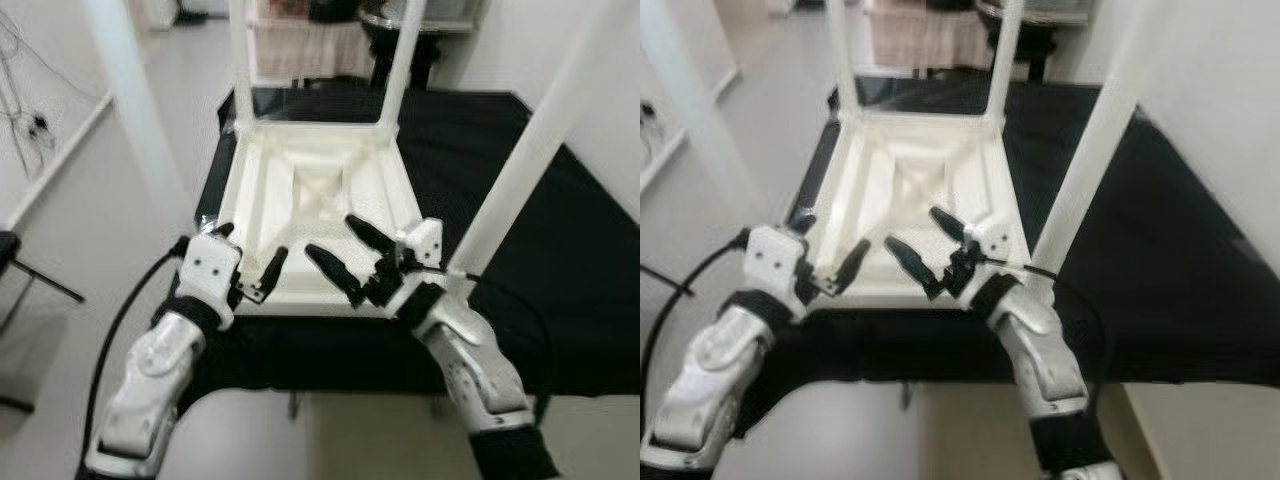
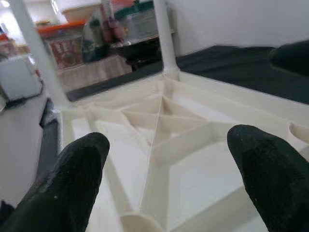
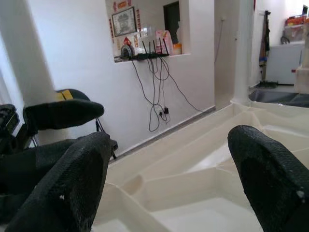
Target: Building children table
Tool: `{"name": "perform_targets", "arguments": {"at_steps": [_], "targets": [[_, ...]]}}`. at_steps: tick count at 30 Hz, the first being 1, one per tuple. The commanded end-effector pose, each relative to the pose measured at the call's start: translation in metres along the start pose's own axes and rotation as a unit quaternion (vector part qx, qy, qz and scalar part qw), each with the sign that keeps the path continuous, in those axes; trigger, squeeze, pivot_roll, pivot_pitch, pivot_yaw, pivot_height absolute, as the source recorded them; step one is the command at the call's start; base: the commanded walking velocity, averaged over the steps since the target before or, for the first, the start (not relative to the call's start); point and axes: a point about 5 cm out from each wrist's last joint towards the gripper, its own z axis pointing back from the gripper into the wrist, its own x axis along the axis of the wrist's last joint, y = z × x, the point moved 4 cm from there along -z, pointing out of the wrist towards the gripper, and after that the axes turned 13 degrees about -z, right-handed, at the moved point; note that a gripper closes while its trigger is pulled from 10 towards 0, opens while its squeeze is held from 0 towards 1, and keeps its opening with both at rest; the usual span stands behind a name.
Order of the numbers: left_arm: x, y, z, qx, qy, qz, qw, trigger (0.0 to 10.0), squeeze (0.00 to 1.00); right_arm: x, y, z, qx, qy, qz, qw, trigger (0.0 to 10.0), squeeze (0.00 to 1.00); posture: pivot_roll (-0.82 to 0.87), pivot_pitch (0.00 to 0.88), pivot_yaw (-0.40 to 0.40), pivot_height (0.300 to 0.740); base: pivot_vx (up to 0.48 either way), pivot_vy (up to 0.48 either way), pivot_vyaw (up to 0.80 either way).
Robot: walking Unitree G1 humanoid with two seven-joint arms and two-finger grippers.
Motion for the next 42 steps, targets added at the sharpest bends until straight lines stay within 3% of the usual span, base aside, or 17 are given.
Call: {"name": "perform_targets", "arguments": {"at_steps": [1,11,12,13,17,18,21,23,24,25,27,31,32,37,38,39,42], "targets": [[-0.002,-0.007,0.002,-0.011,0.006,0.003,1.0,10.0,0.0,-0.001,-0.007,0.005,-0.013,0.014,0.006,1.0,10.0,0.0,0.06,0.093,-0.021,0.74,0.0,0.0,0.0],[-0.003,-0.028,0.006,-0.064,0.01,0.013,0.998,10.0,0.0,0.003,-0.024,0.012,-0.06,0.019,0.039,0.997,10.0,0.0,0.06,0.1,-0.038,0.74,0.0,0.0,0.0],[-0.002,-0.036,0.007,-0.087,0.007,0.01,0.996,10.0,0.0,0.008,-0.029,0.013,-0.073,0.007,0.036,0.997,10.0,0.0,0.05,0.098,-0.046,0.74,0.0,0.0,0.0],[-0.003,-0.047,0.01,-0.108,0.007,0.018,0.994,10.0,0.0,0.027,-0.027,0.013,-0.06,-0.022,0.044,0.997,10.0,0.0,0.03,0.097,-0.04,0.74,0.0,0.0,0.0],[-0.006,-0.05,0.011,-0.106,0.013,0.024,0.994,10.0,0.0,0.048,-0.02,0.011,-0.042,-0.045,0.066,0.996,10.0,0.0,0.03,0.094,-0.037,0.74,0.0,0.0,0.0],[-0.007,-0.052,0.012,-0.114,0.015,0.021,0.993,10.0,0.0,0.072,-0.015,0.008,-0.041,-0.074,0.098,0.992,10.0,0.0,0.02,0.093,-0.036,0.74,0.0,0.0,0.0],[-0.007,-0.053,0.011,-0.117,0.014,0.02,0.993,10.0,0.0,0.077,-0.014,0.007,-0.041,-0.081,0.109,0.99,10.0,0.0,0.02,0.093,-0.036,0.74,0.0,0.0,0.0],[-0.004,-0.051,0.008,-0.117,0.009,0.02,0.993,10.0,0.0,0.096,-0.013,0.004,-0.053,-0.115,0.122,0.984,10.0,0.03,0.02,0.088,-0.036,0.74,0.0,0.0,0.0],[-0.003,-0.05,0.007,-0.118,0.007,0.02,0.993,10.0,0.0,0.121,-0.003,0.001,-0.049,-0.159,0.149,0.975,10.0,1.0,0.02,0.08,-0.029,0.74,0.0,0.0,0.0],[-0.003,-0.05,0.007,-0.118,0.007,0.02,0.993,10.0,0.0,0.121,-0.003,0.001,-0.049,-0.159,0.149,0.975,10.0,1.0,0.02,0.08,-0.029,0.74,0.0,0.0,0.0],[-0.004,-0.053,0.007,-0.125,0.007,0.019,0.992,10.0,0.0,0.152,0.008,0.0,-0.043,-0.205,0.177,0.962,10.0,1.0,0.02,0.074,-0.026,0.74,0.0,0.0,0.0],[-0.004,-0.055,0.007,-0.131,0.007,0.019,0.991,10.0,0.0,0.18,0.015,0.002,-0.042,-0.246,0.199,0.948,10.0,1.0,0.02,0.079,-0.026,0.74,0.0,0.0,0.0],[-0.004,-0.056,0.007,-0.133,0.008,0.019,0.991,10.0,0.0,0.2,0.015,0.007,-0.057,-0.279,0.212,0.935,10.0,1.0,0.02,0.079,-0.029,0.74,0.0,0.0,0.0],[-0.004,-0.056,0.007,-0.133,0.008,0.018,0.991,10.0,0.0,0.216,0.011,0.014,-0.082,-0.307,0.216,0.923,10.0,1.0,0.02,0.08,-0.031,0.74,0.0,0.0,0.0],[-0.004,-0.055,0.007,-0.131,0.008,0.017,0.991,10.0,0.0,0.222,0.006,0.019,-0.101,-0.317,0.211,0.919,10.0,0.44,0.02,0.083,-0.034,0.74,0.0,0.0,0.0],[-0.004,-0.054,0.007,-0.128,0.009,0.017,0.992,10.0,0.0,0.226,-0.002,0.024,-0.124,-0.319,0.208,0.916,10.0,0.0,0.02,0.084,-0.035,0.74,0.0,0.0,0.0],[-0.004,-0.052,0.008,-0.125,0.009,0.017,0.992,10.0,0.0,0.226,-0.022,0.032,-0.174,-0.309,0.201,0.913,10.0,0.0,0.02,0.087,-0.035,0.74,0.0,0.0,0.0]]}}
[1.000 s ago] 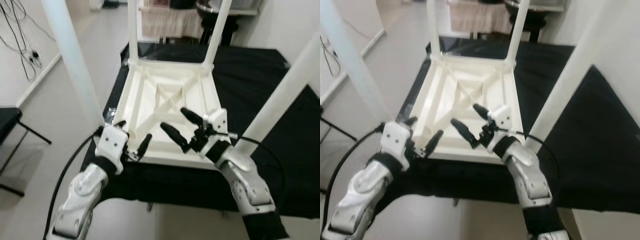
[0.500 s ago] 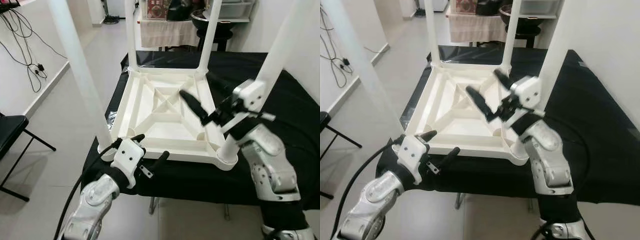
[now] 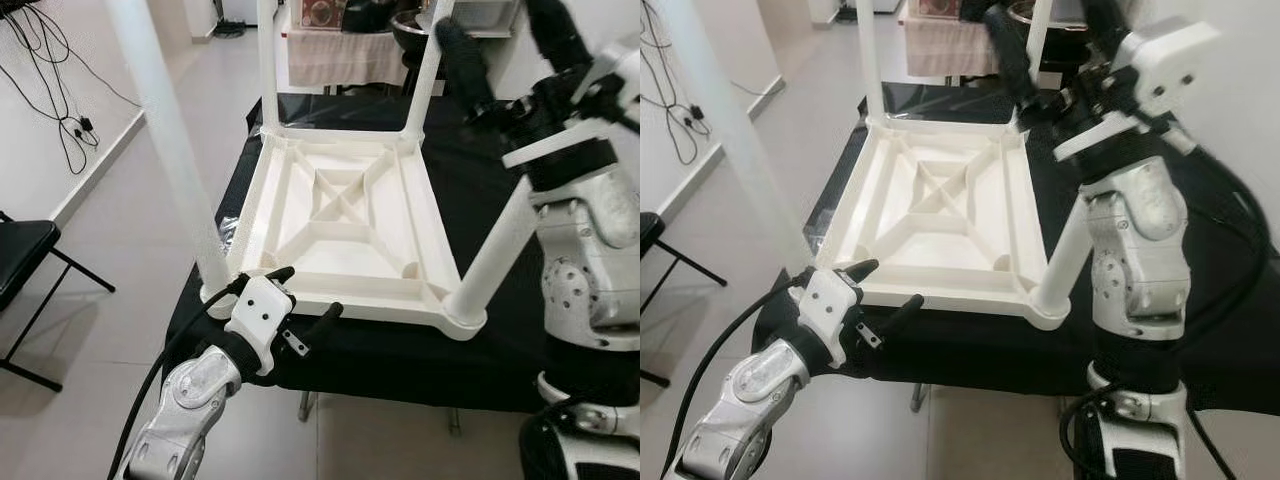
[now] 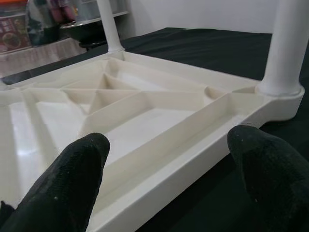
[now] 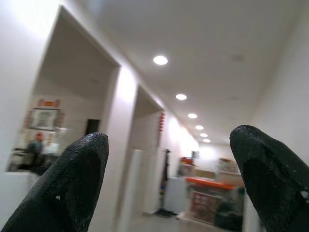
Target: Building children table
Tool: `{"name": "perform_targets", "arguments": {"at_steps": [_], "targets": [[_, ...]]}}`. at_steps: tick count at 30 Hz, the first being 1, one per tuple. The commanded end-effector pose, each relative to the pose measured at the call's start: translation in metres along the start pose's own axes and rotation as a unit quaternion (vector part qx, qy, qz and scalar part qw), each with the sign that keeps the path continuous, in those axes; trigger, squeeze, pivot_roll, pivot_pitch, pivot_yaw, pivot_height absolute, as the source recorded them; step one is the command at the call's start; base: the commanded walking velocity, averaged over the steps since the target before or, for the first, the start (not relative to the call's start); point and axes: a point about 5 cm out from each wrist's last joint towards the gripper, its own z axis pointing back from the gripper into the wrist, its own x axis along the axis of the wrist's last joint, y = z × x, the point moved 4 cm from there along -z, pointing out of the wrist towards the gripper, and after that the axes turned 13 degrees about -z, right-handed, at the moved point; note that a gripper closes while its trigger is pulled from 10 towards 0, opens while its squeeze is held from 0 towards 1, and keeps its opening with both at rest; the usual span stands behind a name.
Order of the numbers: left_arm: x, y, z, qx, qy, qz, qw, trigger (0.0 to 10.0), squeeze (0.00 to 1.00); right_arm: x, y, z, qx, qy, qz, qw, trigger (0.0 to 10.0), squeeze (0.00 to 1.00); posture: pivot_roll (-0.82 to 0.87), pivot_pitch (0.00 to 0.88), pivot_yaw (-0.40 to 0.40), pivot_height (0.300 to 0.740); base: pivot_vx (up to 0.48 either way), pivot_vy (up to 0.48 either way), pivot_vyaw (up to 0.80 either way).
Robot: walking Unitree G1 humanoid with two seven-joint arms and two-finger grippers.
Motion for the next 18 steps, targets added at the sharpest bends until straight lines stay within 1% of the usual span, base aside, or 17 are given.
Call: {"name": "perform_targets", "arguments": {"at_steps": [1,5,8,9,11,13,14,16,18], "targets": [[-0.006,0.0,0.001,-0.002,0.013,0.0,1.0,10.0,0.0,-0.004,-0.023,0.006,-0.052,0.018,0.007,0.998,10.0,0.0,0.01,0.088,-0.035,0.74,0.0,0.0,0.0],[-0.006,0.0,0.001,-0.001,0.013,0.001,1.0,10.0,0.0,-0.014,-0.031,0.016,-0.064,0.039,0.008,0.997,10.0,0.0,0.01,0.093,-0.032,0.74,0.0,0.0,0.0],[-0.006,0.0,0.001,-0.001,0.014,0.001,1.0,10.0,0.0,-0.014,-0.031,0.019,-0.067,0.038,-0.003,0.997,10.0,0.0,0.01,0.095,-0.027,0.74,0.0,0.0,0.0],[-0.007,0.0,0.001,-0.003,0.015,0.001,1.0,10.0,0.0,-0.012,-0.029,0.019,-0.061,0.032,-0.015,0.997,10.0,0.0,0.01,0.097,-0.023,0.74,0.0,0.0,0.0],[-0.007,-0.001,0.001,-0.004,0.015,0.001,1.0,10.0,0.0,-0.01,-0.028,0.019,-0.058,0.027,-0.023,0.998,10.0,0.0,0.01,0.097,-0.022,0.74,0.0,0.0,0.0],[-0.007,0.0,0.001,-0.005,0.015,0.0,1.0,10.0,0.0,-0.004,-0.019,0.016,-0.033,0.014,-0.054,0.998,10.0,0.0,0.02,0.099,-0.025,0.74,0.0,0.0,0.0],[-0.007,0.0,0.001,-0.005,0.015,0.0,1.0,10.0,0.0,-0.004,-0.019,0.016,-0.033,0.014,-0.054,0.998,10.0,0.0,0.02,0.099,-0.025,0.74,0.0,0.0,0.0],[-0.007,0.0,0.001,-0.003,0.015,-0.001,1.0,10.0,0.0,0.004,-0.012,0.011,-0.007,0.001,-0.076,0.997,10.0,0.0,0.02,0.099,-0.027,0.74,0.0,0.0,0.0],[-0.007,0.0,0.001,-0.003,0.015,-0.001,1.0,10.0,0.0,0.004,-0.012,0.011,-0.007,0.001,-0.076,0.997,10.0,0.0,0.02,0.099,-0.027,0.74,0.0,0.0,0.0]]}}
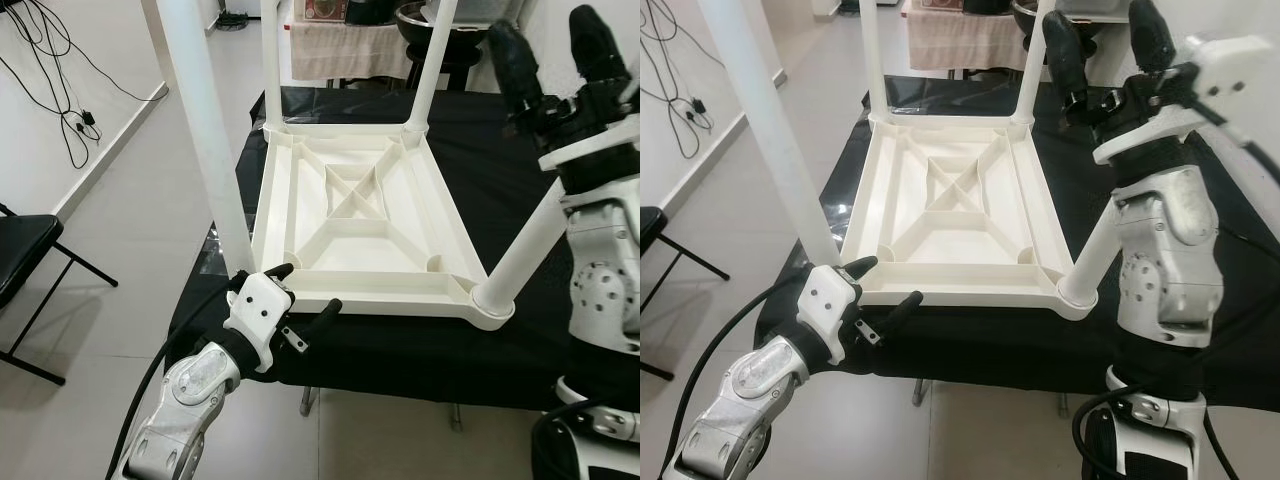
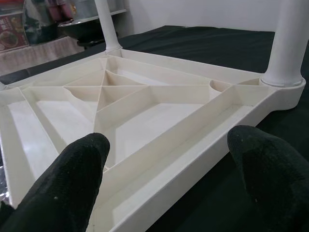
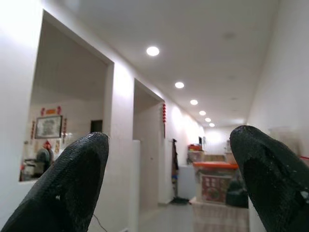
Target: Building children table
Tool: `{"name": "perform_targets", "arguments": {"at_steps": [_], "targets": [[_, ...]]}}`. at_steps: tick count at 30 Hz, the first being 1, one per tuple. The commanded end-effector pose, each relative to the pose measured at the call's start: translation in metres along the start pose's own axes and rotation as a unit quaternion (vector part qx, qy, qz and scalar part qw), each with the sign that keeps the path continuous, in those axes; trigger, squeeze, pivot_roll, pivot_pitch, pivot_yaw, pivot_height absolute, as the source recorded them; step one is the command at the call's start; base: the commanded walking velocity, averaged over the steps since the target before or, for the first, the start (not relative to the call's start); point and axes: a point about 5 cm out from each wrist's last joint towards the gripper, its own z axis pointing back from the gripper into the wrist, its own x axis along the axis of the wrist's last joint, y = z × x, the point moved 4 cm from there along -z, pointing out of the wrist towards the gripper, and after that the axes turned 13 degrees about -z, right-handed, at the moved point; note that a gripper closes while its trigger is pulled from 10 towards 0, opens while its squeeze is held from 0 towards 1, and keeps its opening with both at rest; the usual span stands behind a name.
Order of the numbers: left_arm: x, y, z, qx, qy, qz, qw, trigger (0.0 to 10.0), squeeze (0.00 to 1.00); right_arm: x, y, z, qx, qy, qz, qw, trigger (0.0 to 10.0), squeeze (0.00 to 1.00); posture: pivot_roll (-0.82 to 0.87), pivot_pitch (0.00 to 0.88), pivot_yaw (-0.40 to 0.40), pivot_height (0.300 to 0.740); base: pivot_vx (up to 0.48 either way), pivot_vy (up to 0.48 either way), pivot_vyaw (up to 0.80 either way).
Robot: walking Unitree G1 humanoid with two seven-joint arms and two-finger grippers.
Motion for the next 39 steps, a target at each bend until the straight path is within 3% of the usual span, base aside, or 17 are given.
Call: {"name": "perform_targets", "arguments": {"at_steps": [1,5,7,10,13,16,19,22,23,24,25,27,32,39], "targets": [[-0.007,0.0,0.001,-0.002,0.016,-0.001,1.0,10.0,0.0,0.011,0.003,-0.003,0.011,-0.017,-0.008,1.0,10.0,0.0,0.02,0.1,-0.03,0.74,0.0,0.0,0.0],[-0.008,0.001,0.001,0.0,0.017,-0.001,1.0,10.0,0.0,0.035,0.001,-0.01,0.016,-0.055,-0.018,0.998,10.0,0.0,0.02,0.102,-0.031,0.74,0.0,0.0,0.0],[-0.008,0.001,0.001,0.002,0.019,-0.001,1.0,10.0,0.0,0.067,0.009,-0.016,0.045,-0.097,-0.01,0.994,10.0,0.0,0.02,0.103,-0.026,0.74,0.0,0.0,0.0],[-0.008,0.002,0.001,0.002,0.019,-0.001,1.0,10.0,0.0,0.077,0.013,-0.018,0.058,-0.108,-0.006,0.992,10.0,0.0,0.02,0.102,-0.025,0.74,0.0,0.0,0.0],[-0.009,0.002,0.001,0.001,0.019,0.0,1.0,10.0,0.0,0.1,0.015,-0.019,0.06,-0.134,0.038,0.988,10.0,0.0,0.01,0.102,-0.018,0.74,0.0,0.0,0.0],[-0.009,0.001,0.001,-0.002,0.019,0.0,1.0,10.0,0.0,0.121,0.006,-0.015,0.032,-0.16,0.089,0.983,10.0,0.0,0.01,0.103,-0.012,0.74,0.0,0.0,0.0],[-0.008,0.001,0.001,-0.002,0.018,0.0,1.0,10.0,0.0,0.123,0.004,-0.014,0.027,-0.162,0.094,0.982,10.0,0.0,0.01,0.103,-0.011,0.74,0.0,0.0,0.0],[-0.008,0.002,0.001,-0.002,0.018,-0.001,1.0,10.0,0.0,0.11,-0.02,-0.009,-0.022,-0.11,0.131,0.985,10.0,0.0,0.01,0.105,-0.014,0.74,0.0,0.0,0.0],[-0.008,0.002,0.001,-0.002,0.018,-0.001,1.0,10.0,0.0,0.11,-0.02,-0.009,-0.022,-0.11,0.131,0.985,10.0,0.0,0.01,0.105,-0.014,0.74,0.0,0.0,0.0],[-0.008,0.002,0.001,-0.002,0.018,-0.001,1.0,10.0,0.0,0.098,-0.027,-0.005,-0.029,-0.077,0.136,0.987,10.0,0.0,0.01,0.108,-0.016,0.74,0.0,0.0,0.0],[-0.008,0.002,0.002,-0.002,0.018,-0.001,1.0,10.0,0.0,0.07,-0.028,0.005,-0.005,-0.004,0.13,0.992,10.0,0.0,0.01,0.111,-0.016,0.74,0.0,0.0,0.0],[-0.008,0.002,0.002,-0.002,0.018,-0.001,1.0,10.0,0.0,0.049,-0.028,0.016,0.008,0.049,0.122,0.991,10.0,0.0,0.01,0.116,-0.018,0.74,0.0,0.0,0.0],[-0.007,0.001,0.002,-0.003,0.017,-0.001,1.0,10.0,0.0,0.028,-0.032,0.028,0.006,0.091,0.113,0.989,10.0,0.0,0.01,0.118,-0.018,0.74,0.0,0.0,0.0],[-0.006,0.002,0.003,0.009,0.018,-0.008,1.0,10.0,0.0,0.021,-0.037,0.03,-0.01,0.109,0.105,0.989,10.0,0.0,0.01,0.128,-0.023,0.74,0.0,0.0,0.0]]}}
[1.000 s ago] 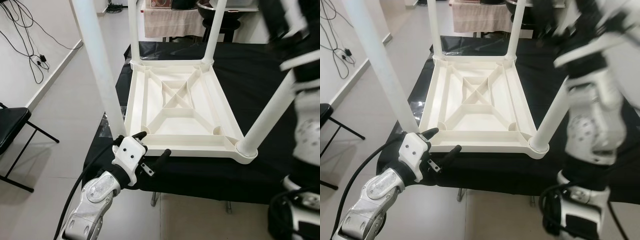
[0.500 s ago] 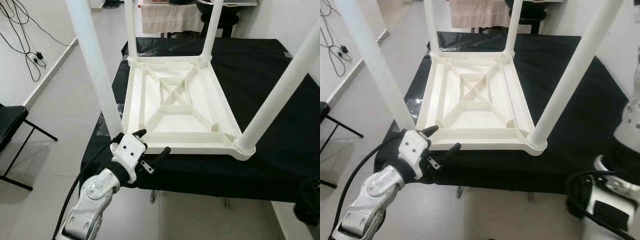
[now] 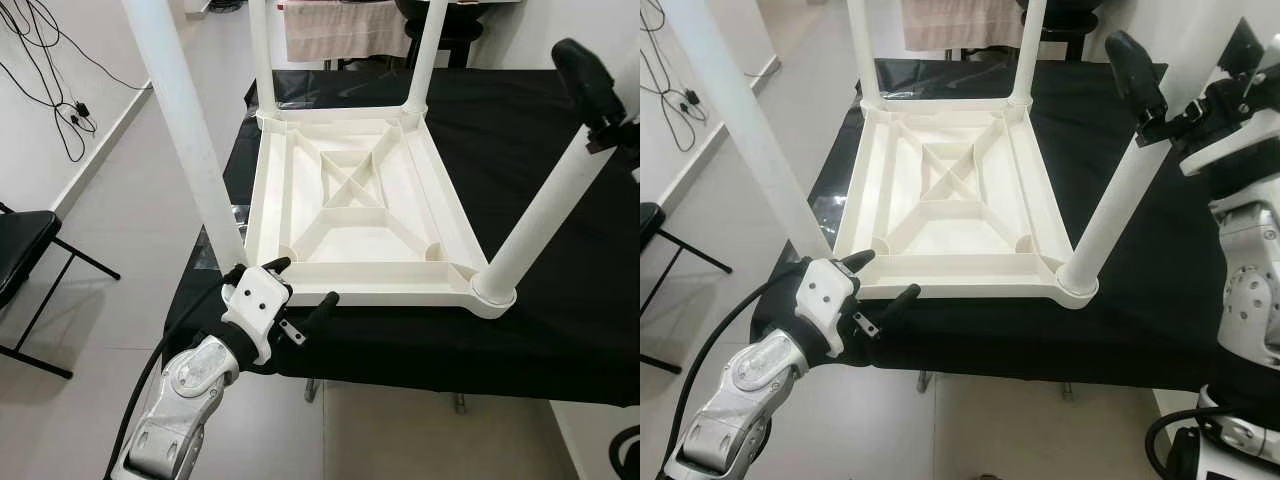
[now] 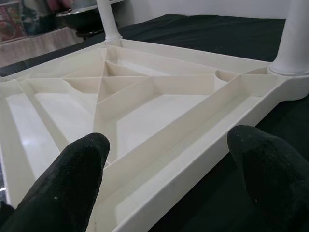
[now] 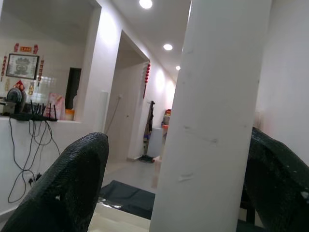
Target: Building children table
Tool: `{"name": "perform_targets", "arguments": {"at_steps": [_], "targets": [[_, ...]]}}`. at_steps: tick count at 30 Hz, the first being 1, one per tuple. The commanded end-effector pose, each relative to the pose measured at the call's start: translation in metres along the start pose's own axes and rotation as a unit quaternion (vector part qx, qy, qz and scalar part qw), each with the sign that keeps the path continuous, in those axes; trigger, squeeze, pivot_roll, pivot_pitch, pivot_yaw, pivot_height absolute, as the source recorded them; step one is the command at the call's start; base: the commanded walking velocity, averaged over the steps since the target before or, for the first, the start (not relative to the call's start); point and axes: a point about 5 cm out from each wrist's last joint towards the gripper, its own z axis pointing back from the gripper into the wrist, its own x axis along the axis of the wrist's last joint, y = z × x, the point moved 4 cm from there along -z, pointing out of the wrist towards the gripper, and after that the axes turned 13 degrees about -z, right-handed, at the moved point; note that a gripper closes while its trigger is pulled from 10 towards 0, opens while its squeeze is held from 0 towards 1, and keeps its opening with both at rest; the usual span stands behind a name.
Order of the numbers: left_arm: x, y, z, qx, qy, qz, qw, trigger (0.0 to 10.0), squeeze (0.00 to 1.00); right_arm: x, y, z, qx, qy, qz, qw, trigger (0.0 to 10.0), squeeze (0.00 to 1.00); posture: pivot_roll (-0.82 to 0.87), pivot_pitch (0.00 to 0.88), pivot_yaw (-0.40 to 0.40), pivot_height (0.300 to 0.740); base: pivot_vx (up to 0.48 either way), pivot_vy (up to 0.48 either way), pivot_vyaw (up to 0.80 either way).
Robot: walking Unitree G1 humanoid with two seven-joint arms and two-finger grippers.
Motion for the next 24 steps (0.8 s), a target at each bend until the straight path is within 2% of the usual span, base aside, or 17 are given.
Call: {"name": "perform_targets", "arguments": {"at_steps": [1,4,8,9,10,11,12,14,17,18,21,24], "targets": [[-0.003,-0.002,0.002,0.001,0.009,-0.003,1.0,10.0,0.0,-0.006,0.002,0.0,0.004,0.015,-0.007,1.0,10.0,0.0,0.01,0.128,-0.023,0.74,0.0,0.0,0.0],[-0.005,-0.003,0.008,0.052,0.025,-0.014,0.998,10.0,0.0,-0.022,0.004,-0.003,-0.011,0.042,-0.019,0.999,10.0,0.0,0.01,0.139,-0.024,0.74,0.0,0.0,0.0],[-0.005,-0.007,0.013,0.064,0.034,-0.011,0.997,10.0,0.0,-0.029,0.004,-0.005,-0.02,0.051,-0.021,0.998,10.0,0.0,0.02,0.144,-0.023,0.74,0.0,0.0,0.0],[-0.003,-0.01,0.015,0.062,0.035,0.002,0.997,10.0,0.0,-0.032,0.003,-0.006,-0.027,0.057,-0.022,0.998,10.0,0.0,0.02,0.148,-0.023,0.74,0.0,0.0,0.0],[-0.001,-0.014,0.019,0.059,0.038,0.032,0.997,10.0,0.0,-0.034,0.002,-0.007,-0.03,0.06,-0.026,0.997,10.0,0.0,0.02,0.154,-0.025,0.74,0.0,0.0,0.0],[-0.001,-0.014,0.019,0.059,0.038,0.032,0.997,10.0,0.0,-0.034,0.002,-0.007,-0.03,0.06,-0.026,0.997,10.0,0.0,0.02,0.154,-0.025,0.74,0.0,0.0,0.0],[0.002,-0.018,0.021,0.056,0.04,0.063,0.996,10.0,0.0,-0.036,0.002,-0.008,-0.032,0.064,-0.026,0.997,10.0,0.0,0.02,0.158,-0.026,0.74,0.0,0.0,0.0],[0.006,-0.022,0.025,0.056,0.044,0.093,0.993,10.0,0.0,-0.037,0.003,-0.01,-0.032,0.067,-0.029,0.997,10.0,0.0,0.02,0.161,-0.027,0.74,0.0,0.0,0.0],[0.006,-0.02,0.027,0.065,0.052,0.085,0.993,10.0,0.0,-0.038,0.003,-0.011,-0.032,0.069,-0.029,0.997,10.0,0.0,0.02,0.166,-0.031,0.74,0.0,0.0,0.0],[0.005,-0.014,0.034,0.097,0.073,0.065,0.99,10.0,0.0,-0.041,0.002,-0.013,-0.034,0.075,-0.03,0.996,10.0,0.0,0.03,0.17,-0.03,0.74,0.0,0.0,0.0],[0.003,-0.009,0.04,0.12,0.089,0.051,0.987,10.0,0.0,-0.043,0.002,-0.013,-0.035,0.078,-0.03,0.996,10.0,0.0,0.03,0.171,-0.032,0.74,0.0,0.0,0.0],[0.0,0.007,0.061,0.19,0.122,0.026,0.974,10.0,0.0,-0.047,0.001,-0.015,-0.036,0.089,-0.025,0.995,10.0,0.0,0.03,0.188,-0.032,0.74,0.0,0.0,0.0]]}}
